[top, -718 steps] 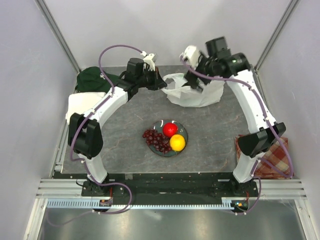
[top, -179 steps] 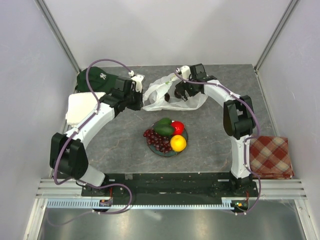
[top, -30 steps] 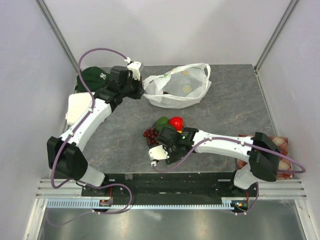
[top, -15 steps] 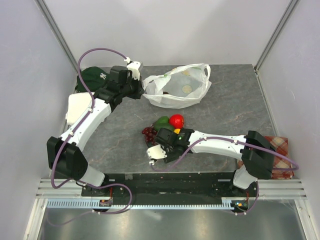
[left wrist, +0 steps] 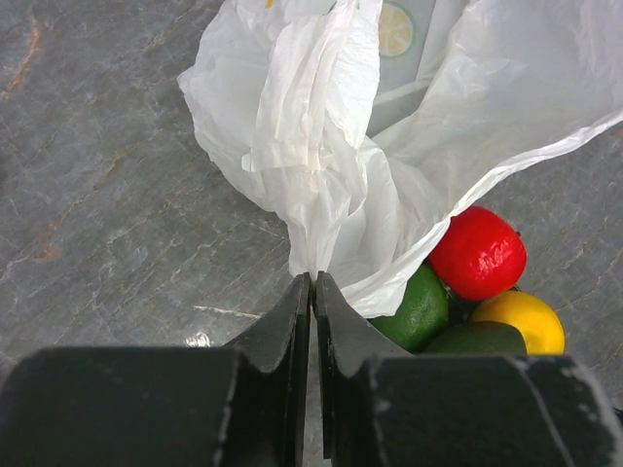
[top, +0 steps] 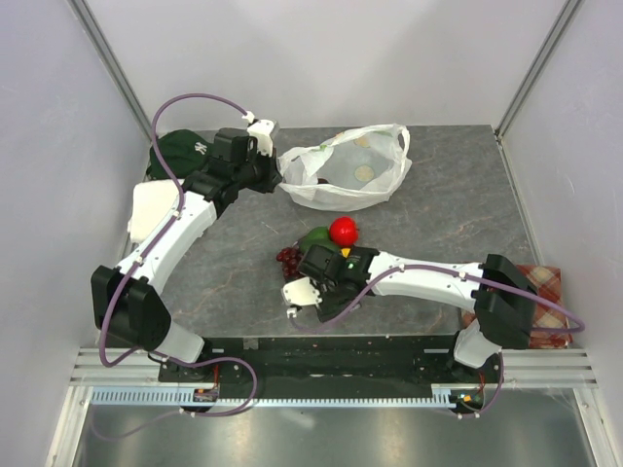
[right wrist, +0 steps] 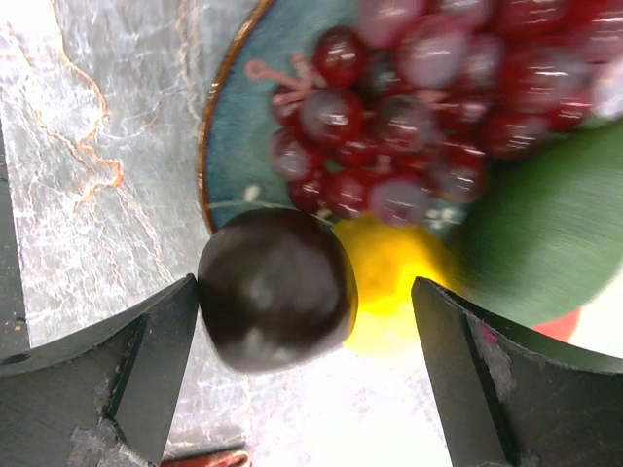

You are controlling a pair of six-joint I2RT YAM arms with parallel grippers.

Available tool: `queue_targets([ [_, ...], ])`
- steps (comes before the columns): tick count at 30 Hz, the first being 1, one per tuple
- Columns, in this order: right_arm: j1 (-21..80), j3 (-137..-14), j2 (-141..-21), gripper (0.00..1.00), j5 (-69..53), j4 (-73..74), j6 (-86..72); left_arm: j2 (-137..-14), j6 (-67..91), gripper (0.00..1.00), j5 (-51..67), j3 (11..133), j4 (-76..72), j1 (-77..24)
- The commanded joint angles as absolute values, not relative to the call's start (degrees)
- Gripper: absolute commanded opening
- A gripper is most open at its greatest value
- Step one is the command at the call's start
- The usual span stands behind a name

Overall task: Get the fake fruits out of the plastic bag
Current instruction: Place the fake fruit on the plate.

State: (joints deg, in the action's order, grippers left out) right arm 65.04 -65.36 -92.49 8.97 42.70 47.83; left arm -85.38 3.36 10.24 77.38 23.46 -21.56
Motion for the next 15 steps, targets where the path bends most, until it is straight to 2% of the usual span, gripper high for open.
queue_targets([
  [1, 65.2, -72.8, -88.7, 0.98, 7.8, 46.1, 46.7, -85.5, 4.4, 0.13, 12.0, 79.3, 21.4, -21.4],
  [8, 65.3, -82.3, -88.6, 0.98, 4.3, 54.0, 46.4, -86.3, 4.7, 0.13, 12.8, 80.3, 21.3, -21.3],
  [15, 65.3, -77.4, -88.2, 0.98, 6.2, 50.5, 44.2, -86.5, 4.8, 0.13, 13.4, 80.4, 21.1, -21.4],
])
